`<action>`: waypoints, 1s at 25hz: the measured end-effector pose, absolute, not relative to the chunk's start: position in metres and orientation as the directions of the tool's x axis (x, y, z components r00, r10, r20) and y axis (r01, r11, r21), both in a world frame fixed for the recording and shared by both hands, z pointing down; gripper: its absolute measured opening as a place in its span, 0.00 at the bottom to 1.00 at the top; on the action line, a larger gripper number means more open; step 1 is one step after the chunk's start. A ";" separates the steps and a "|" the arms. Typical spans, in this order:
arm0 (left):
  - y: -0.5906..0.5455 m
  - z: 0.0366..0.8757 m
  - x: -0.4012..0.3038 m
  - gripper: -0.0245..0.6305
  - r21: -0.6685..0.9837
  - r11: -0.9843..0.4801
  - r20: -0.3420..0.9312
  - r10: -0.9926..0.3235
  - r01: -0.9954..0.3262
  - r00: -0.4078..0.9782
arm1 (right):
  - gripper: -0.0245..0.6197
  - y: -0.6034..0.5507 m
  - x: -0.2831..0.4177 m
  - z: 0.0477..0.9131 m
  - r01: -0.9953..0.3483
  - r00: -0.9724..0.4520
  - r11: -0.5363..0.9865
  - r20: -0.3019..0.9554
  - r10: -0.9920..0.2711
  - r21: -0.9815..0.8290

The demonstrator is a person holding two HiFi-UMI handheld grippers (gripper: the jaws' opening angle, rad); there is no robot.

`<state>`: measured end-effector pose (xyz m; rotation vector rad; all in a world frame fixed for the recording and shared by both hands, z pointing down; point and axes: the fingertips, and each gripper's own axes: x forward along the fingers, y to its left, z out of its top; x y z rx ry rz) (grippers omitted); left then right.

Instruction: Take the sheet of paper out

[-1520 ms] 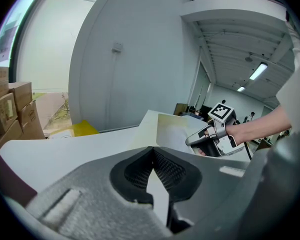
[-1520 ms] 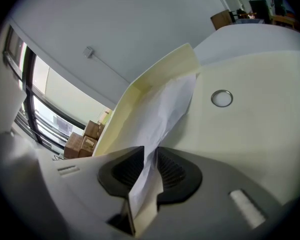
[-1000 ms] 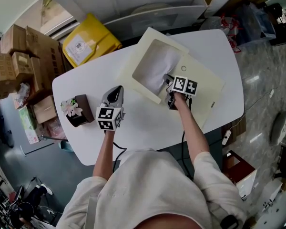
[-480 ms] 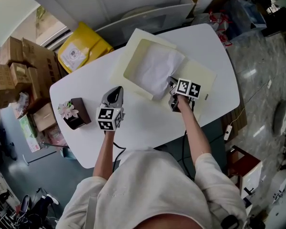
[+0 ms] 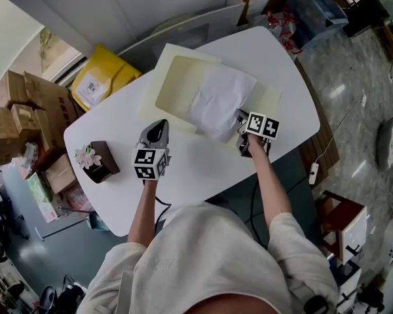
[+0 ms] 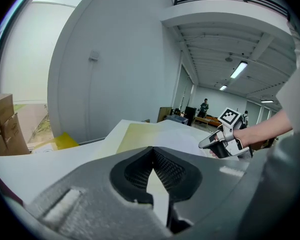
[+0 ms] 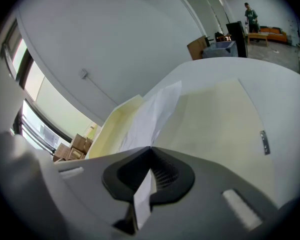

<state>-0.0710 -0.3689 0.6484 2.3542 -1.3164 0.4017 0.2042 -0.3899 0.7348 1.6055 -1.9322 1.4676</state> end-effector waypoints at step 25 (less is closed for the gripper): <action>-0.349 0.572 -0.027 0.04 0.127 -0.528 0.323 -0.778 -0.840 0.538 | 0.04 -0.359 0.238 0.591 -0.975 -0.216 0.166 0.471 -0.855 -0.146</action>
